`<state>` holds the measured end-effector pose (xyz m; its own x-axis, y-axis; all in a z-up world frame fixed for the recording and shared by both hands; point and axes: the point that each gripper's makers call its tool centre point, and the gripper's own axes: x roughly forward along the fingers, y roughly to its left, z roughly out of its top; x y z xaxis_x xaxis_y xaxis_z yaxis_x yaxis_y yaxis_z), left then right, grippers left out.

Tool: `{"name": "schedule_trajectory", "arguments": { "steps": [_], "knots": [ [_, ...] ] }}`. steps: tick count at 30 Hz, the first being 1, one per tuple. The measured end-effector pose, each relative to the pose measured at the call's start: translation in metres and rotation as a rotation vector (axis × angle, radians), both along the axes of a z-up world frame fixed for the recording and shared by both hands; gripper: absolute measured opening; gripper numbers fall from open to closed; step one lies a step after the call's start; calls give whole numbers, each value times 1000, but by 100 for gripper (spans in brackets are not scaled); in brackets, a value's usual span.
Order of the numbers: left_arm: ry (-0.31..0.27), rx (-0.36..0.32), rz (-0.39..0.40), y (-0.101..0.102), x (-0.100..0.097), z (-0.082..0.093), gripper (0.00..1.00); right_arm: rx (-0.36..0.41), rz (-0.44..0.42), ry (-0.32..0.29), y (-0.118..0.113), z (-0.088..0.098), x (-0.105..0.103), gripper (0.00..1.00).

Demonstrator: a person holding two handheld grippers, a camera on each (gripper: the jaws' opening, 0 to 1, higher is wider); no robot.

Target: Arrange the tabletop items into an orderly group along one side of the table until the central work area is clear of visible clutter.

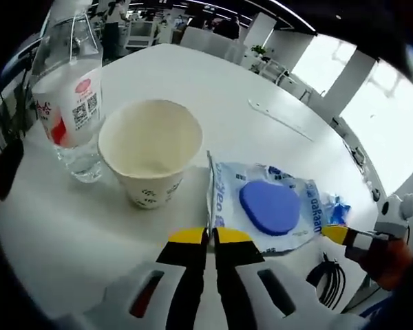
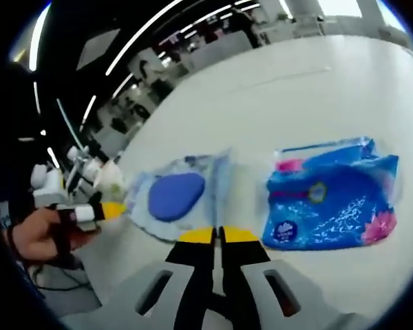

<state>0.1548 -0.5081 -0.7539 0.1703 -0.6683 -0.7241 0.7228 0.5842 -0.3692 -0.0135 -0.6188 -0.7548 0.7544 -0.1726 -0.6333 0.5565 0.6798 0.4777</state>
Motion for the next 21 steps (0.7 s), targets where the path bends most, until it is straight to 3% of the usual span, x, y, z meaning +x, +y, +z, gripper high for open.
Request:
{"name": "schedule_trajectory", "arguments": {
  "steps": [6, 9, 18, 21],
  "knots": [
    [11, -9, 10, 5, -1, 2, 1, 6, 0, 1, 3, -1, -3, 1],
    [-25, -3, -18, 8, -4, 6, 1, 1, 1, 2, 3, 0, -5, 2],
    [-56, -10, -35, 32, -9, 16, 5, -33, -16, -19, -3, 10, -28, 4],
    [-63, -15, -39, 39, -12, 19, 6, -21, -57, -64, -7, 17, -37, 2]
  ]
}}
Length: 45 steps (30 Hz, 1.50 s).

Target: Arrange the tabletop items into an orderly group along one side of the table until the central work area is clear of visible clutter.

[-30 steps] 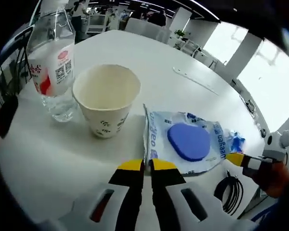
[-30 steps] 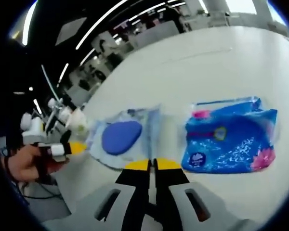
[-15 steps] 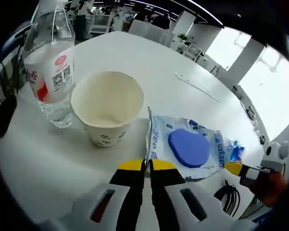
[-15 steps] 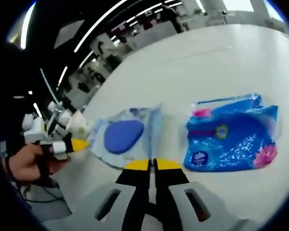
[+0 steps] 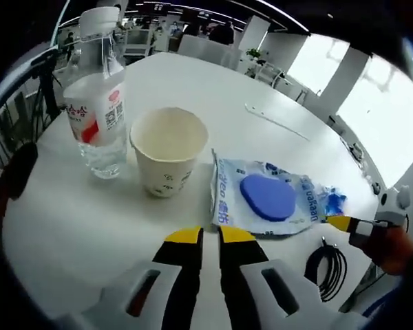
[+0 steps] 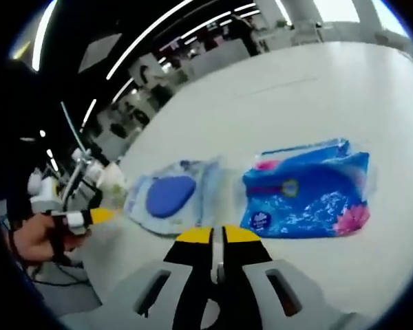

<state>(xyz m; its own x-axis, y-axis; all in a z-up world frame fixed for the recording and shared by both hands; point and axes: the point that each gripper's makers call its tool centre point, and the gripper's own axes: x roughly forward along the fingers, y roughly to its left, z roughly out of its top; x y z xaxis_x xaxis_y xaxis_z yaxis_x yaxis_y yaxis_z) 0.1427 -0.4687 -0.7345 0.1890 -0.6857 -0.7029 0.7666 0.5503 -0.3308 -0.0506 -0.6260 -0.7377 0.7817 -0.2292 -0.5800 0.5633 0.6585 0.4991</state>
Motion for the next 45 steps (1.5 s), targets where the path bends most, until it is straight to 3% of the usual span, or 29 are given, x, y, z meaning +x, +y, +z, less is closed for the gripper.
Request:
{"name": "schedule_trajectory", "arguments": {
  "steps": [7, 10, 11, 16, 22, 27, 35, 38, 40, 45],
  "knots": [
    [-80, 14, -96, 16, -18, 8, 8, -50, -51, 29, -17, 2, -38, 3],
    [-234, 71, -192, 29, -19, 14, 8, -68, -98, 49, -30, 2, -57, 4],
    [-256, 65, -221, 29, -22, 16, 9, -66, -111, 54, -33, 1, -63, 4],
    [-298, 46, -267, 37, -33, 28, 11, -62, -203, 74, -55, 0, -97, 7],
    [-302, 25, -271, 44, -41, 34, 13, -75, -260, 88, -71, 1, -121, 8],
    [-287, 6, -277, 45, -55, 38, 13, -70, -276, 87, -81, -2, -125, 10],
    [-270, -3, -283, 49, -73, 37, 14, -61, -229, 96, -90, -15, -104, 13],
    [-260, -5, -280, 53, -78, 36, 13, -65, -203, 109, -93, -22, -98, 10],
    [-264, -2, -283, 56, -80, 36, 13, -91, -138, 162, -89, -28, -98, 5],
    [-259, -2, -253, 63, -76, 37, 13, -108, -105, 158, -88, -30, -95, 2]
  ]
}}
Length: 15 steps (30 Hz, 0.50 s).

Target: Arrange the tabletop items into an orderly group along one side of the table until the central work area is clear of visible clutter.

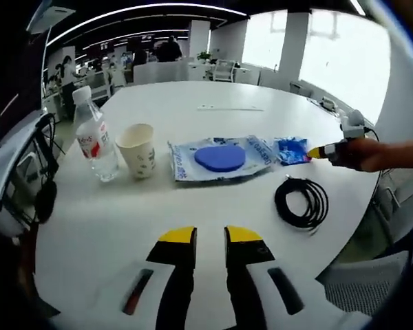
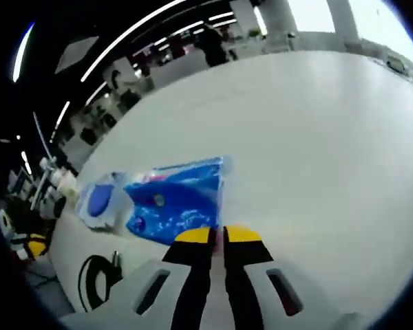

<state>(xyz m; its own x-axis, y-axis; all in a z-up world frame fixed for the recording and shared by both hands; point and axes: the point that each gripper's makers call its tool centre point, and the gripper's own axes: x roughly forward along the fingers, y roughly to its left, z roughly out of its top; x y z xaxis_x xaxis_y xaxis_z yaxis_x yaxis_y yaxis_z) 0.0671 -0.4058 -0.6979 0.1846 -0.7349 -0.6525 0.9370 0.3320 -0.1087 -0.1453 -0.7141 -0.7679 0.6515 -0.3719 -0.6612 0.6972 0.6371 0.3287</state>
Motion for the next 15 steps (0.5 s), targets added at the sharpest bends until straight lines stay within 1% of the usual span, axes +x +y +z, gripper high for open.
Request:
{"name": "schedule_trajectory", "arguments": {
  "steps": [5, 9, 15],
  "knots": [
    [2, -4, 22, 3, 4, 1, 13, -16, 37, 2, 0, 1, 0, 2],
    [2, -5, 30, 2, 4, 2, 14, -20, 39, 2, -2, 3, 2, 2],
    [-1, -11, 20, -3, 3, 4, 15, -14, 35, -2, 0, 4, 6, 4]
  ]
}}
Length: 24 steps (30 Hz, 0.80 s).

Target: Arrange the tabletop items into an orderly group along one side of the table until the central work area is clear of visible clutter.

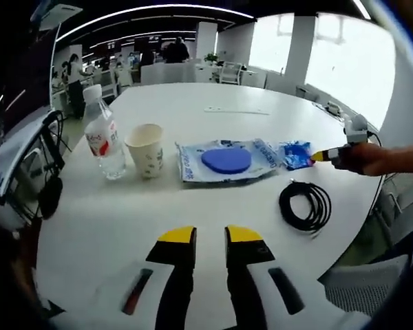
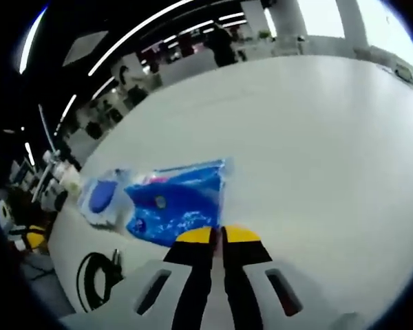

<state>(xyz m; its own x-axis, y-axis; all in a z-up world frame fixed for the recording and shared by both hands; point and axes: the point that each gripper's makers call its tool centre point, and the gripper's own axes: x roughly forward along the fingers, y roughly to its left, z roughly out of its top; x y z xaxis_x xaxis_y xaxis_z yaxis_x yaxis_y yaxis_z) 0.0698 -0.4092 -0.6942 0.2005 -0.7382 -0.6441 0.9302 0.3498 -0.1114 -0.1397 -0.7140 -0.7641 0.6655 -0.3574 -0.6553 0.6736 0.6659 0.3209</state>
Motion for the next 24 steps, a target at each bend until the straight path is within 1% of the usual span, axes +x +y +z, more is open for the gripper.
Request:
{"name": "schedule_trajectory", "arguments": {
  "steps": [3, 9, 12, 14, 16, 19, 22, 24],
  "knots": [
    [5, -6, 2, -1, 0, 2, 16, 10, -16, -6, 2, 1, -3, 9],
    [6, -14, 3, -1, 1, 5, 16, 6, -52, -24, 3, 8, -21, 12],
    [8, -14, 0, -1, 2, 5, 17, -1, -53, -23, 12, 12, -29, 13],
    [9, -16, -6, -1, 2, 5, 17, 6, -50, -34, 17, 14, -31, 15],
    [11, -19, -11, -1, 2, 5, 17, 9, -39, -52, 28, 19, -30, 15],
    [17, -22, -16, -2, 1, 4, 17, 7, 18, -62, 50, 24, -22, 18],
    [19, -25, -21, -2, -1, 4, 17, 34, 46, -97, 74, 28, -13, 20],
    [16, -30, -25, -3, -2, 5, 17, 40, 64, -100, 84, 28, -9, 20]
  ]
}}
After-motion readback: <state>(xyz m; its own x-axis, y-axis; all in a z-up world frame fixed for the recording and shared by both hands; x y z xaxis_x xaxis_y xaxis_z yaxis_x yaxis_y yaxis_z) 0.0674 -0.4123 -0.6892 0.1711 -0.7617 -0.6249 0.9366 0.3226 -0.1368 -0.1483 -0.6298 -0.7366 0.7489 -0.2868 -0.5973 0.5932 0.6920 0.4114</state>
